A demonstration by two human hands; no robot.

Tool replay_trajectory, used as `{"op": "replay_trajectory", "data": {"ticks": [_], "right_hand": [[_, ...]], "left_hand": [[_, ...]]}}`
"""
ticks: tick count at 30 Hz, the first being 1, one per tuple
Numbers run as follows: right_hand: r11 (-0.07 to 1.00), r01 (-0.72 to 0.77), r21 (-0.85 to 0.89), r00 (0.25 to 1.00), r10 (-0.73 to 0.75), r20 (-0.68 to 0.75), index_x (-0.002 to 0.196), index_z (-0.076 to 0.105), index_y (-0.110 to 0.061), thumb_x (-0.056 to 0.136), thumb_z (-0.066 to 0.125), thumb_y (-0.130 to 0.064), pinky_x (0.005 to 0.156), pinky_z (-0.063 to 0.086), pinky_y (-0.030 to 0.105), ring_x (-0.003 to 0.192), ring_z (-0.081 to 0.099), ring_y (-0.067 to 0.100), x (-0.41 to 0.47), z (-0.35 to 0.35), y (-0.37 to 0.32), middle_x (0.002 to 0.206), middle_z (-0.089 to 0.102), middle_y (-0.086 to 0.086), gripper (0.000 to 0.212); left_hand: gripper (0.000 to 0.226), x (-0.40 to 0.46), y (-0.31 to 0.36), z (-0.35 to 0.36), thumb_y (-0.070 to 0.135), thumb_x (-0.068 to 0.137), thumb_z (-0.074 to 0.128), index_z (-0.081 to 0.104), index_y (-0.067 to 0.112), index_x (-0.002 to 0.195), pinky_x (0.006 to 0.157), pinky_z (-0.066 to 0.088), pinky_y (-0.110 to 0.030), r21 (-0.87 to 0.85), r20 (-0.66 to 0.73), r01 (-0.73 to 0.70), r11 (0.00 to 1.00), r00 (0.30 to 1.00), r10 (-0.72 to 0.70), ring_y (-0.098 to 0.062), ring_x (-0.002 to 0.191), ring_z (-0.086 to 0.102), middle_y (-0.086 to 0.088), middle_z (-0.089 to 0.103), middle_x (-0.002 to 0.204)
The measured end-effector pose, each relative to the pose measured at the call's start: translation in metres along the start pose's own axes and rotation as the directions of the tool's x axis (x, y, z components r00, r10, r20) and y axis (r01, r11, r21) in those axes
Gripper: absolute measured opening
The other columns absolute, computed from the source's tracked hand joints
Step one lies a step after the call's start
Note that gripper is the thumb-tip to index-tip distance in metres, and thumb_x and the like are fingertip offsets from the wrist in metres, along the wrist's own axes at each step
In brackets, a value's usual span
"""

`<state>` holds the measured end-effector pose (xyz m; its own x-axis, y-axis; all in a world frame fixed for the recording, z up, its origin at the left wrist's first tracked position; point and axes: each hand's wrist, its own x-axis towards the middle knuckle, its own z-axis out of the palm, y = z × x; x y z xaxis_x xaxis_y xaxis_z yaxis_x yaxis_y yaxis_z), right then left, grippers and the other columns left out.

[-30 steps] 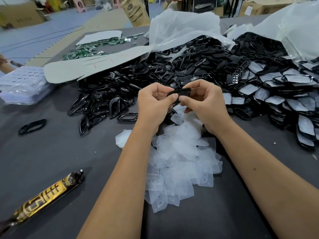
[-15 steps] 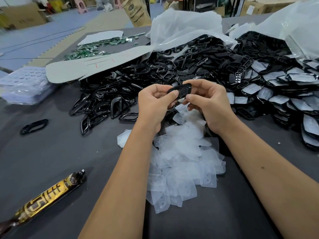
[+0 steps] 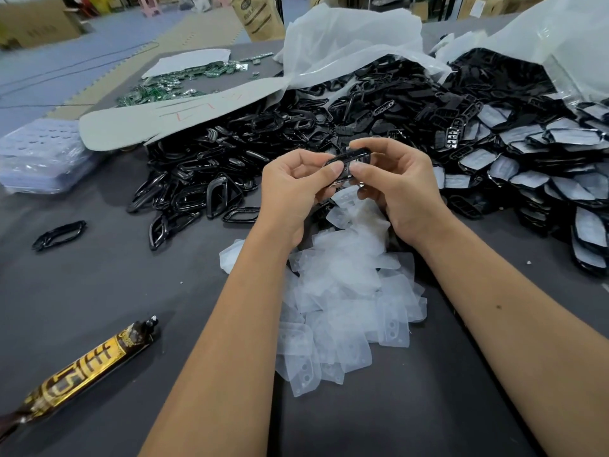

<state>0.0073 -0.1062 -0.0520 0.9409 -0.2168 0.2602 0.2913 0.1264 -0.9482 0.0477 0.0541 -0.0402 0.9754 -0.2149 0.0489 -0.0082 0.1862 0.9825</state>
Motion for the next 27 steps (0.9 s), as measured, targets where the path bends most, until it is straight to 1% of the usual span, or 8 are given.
{"op": "replay_trajectory", "data": {"ticks": [4, 9, 12, 15, 18, 23, 25, 27], "right_hand": [[0.999, -0.016, 0.03, 0.998, 0.018, -0.055, 0.119, 0.071, -0.004, 0.09, 0.074, 0.002, 0.06, 0.052, 0.024, 0.068, 0.067, 0.013, -0.001, 0.001, -0.002, 0.073, 0.059, 0.002, 0.03], [0.982, -0.1, 0.161, 0.995, 0.098, 0.022, 0.122, 0.069, -0.01, 0.09, 0.072, 0.002, 0.062, 0.049, 0.023, 0.077, 0.065, 0.018, -0.002, 0.0, -0.008, 0.08, 0.06, 0.003, 0.035], [0.904, -0.214, 0.37, 0.973, 0.164, 0.162, 0.125, 0.066, -0.015, 0.092, 0.065, -0.002, 0.07, 0.051, 0.023, 0.086, 0.066, 0.015, -0.002, -0.004, -0.011, 0.096, 0.065, 0.005, 0.035], [0.807, -0.336, 0.486, 0.936, 0.226, 0.271, 0.124, 0.064, -0.016, 0.092, 0.061, -0.003, 0.073, 0.054, 0.024, 0.086, 0.063, 0.014, -0.002, -0.006, -0.013, 0.096, 0.067, 0.002, 0.035], [0.812, -0.378, 0.445, 0.925, 0.31, 0.219, 0.117, 0.066, -0.016, 0.093, 0.061, -0.002, 0.065, 0.059, 0.023, 0.082, 0.066, 0.016, -0.001, -0.004, -0.013, 0.092, 0.069, 0.002, 0.027], [0.892, -0.275, 0.359, 0.96, 0.278, 0.044, 0.114, 0.064, -0.008, 0.092, 0.063, 0.014, 0.065, 0.06, 0.024, 0.076, 0.07, 0.018, -0.001, 0.008, -0.007, 0.087, 0.068, 0.007, 0.031], [0.938, -0.221, 0.266, 0.969, 0.242, -0.049, 0.114, 0.062, -0.008, 0.091, 0.067, 0.013, 0.069, 0.06, 0.027, 0.076, 0.07, 0.019, -0.002, 0.012, -0.004, 0.093, 0.066, 0.011, 0.032], [0.988, -0.142, 0.054, 0.976, 0.149, -0.158, 0.112, 0.063, -0.011, 0.09, 0.072, 0.008, 0.071, 0.061, 0.031, 0.074, 0.07, 0.018, -0.003, 0.014, -0.002, 0.1, 0.065, 0.013, 0.029]], "left_hand": [[0.009, 0.001, 0.002, 0.0, 0.002, 0.095, 0.07, 0.076, 0.007, 0.089, 0.065, 0.058, -0.02, -0.084, 0.046, 0.081, 0.993, 0.996, -0.078, -0.016, 0.073, 0.075, -0.007, 0.077, 0.083], [0.013, 0.001, 0.001, -0.001, 0.003, 0.097, 0.068, 0.076, 0.007, 0.088, 0.063, 0.058, -0.021, -0.066, 0.024, 0.085, 0.994, 0.996, -0.083, -0.018, 0.068, 0.074, -0.009, 0.077, 0.082], [0.007, 0.001, 0.002, 0.002, 0.006, 0.098, 0.068, 0.074, 0.01, 0.094, 0.057, 0.056, -0.02, 0.005, 0.004, -0.028, 1.0, 1.0, 0.028, -0.014, 0.06, 0.072, -0.005, 0.078, 0.08], [0.01, 0.001, 0.0, 0.006, 0.006, 0.096, 0.07, 0.073, 0.013, 0.09, 0.057, 0.058, -0.028, 0.164, -0.07, -0.208, 0.964, 0.973, 0.222, -0.017, 0.056, 0.071, -0.003, 0.076, 0.077], [0.009, -0.001, -0.002, 0.008, 0.006, 0.095, 0.07, 0.072, 0.013, 0.089, 0.061, 0.064, -0.041, 0.346, -0.102, -0.326, 0.88, 0.919, 0.381, -0.02, 0.057, 0.072, -0.007, 0.074, 0.077], [0.01, -0.004, -0.005, 0.01, 0.005, 0.094, 0.069, 0.072, 0.013, 0.089, 0.063, 0.062, -0.048, 0.43, -0.089, -0.405, 0.807, 0.871, 0.484, -0.022, 0.06, 0.072, -0.01, 0.071, 0.075], [0.01, -0.004, -0.005, 0.01, 0.005, 0.095, 0.068, 0.07, 0.013, 0.089, 0.063, 0.062, -0.047, 0.443, -0.105, -0.411, 0.797, 0.859, 0.502, -0.018, 0.059, 0.073, -0.007, 0.071, 0.075], [0.009, -0.003, -0.004, 0.008, 0.005, 0.096, 0.067, 0.069, 0.011, 0.09, 0.063, 0.063, -0.045, 0.433, -0.166, -0.395, 0.81, 0.849, 0.502, -0.016, 0.059, 0.073, -0.003, 0.071, 0.076]]}}
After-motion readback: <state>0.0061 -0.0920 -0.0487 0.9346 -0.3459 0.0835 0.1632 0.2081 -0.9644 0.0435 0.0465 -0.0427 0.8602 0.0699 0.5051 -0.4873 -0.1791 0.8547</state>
